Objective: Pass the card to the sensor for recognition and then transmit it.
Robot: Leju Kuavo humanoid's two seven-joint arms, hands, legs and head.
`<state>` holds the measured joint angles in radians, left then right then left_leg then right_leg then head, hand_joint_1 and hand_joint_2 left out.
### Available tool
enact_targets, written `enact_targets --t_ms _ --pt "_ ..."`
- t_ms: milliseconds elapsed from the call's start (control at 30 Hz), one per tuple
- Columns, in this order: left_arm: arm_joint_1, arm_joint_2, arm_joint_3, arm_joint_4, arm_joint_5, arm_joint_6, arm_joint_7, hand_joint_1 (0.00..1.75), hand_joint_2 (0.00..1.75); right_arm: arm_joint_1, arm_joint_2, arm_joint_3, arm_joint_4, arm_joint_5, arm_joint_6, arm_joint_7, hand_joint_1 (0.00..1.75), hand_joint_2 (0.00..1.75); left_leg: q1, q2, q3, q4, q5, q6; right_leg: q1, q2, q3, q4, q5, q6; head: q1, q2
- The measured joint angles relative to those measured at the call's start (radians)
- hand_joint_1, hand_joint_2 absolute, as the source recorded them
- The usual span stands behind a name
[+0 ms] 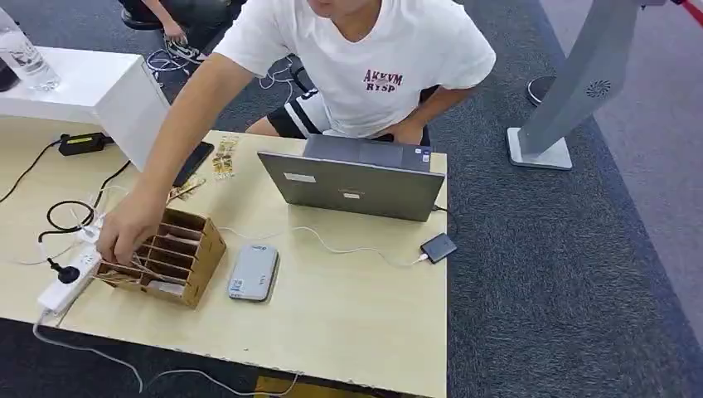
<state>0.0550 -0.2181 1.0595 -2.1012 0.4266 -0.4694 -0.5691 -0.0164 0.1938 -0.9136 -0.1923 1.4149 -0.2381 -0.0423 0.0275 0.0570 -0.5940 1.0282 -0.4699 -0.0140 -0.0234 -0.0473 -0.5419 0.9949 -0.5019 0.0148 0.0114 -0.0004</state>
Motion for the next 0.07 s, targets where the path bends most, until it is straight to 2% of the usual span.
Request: enact_targets --t_ms 33,67 --pt "0.002 -0.016 0.038 0.048 0.094 0.035 0.094 0.00 1.75 0.000 0.000 -0.002 0.000 0.002 0.007 0.000 0.00 1.75 -0.002 0.000 0.002 0.000 0.000 0.000 -0.002 0.000 0.000 0.000 0.000 0.000 0.002 0.000" --pt "-0.002 -0.020 0.095 0.166 0.242 0.150 0.259 0.00 1.75 0.000 0.000 -0.002 0.000 0.006 0.020 -0.001 0.00 1.75 -0.004 0.001 0.005 -0.002 -0.001 0.000 -0.004 0.001 0.001 0.000 0.000 0.000 0.001 0.000"
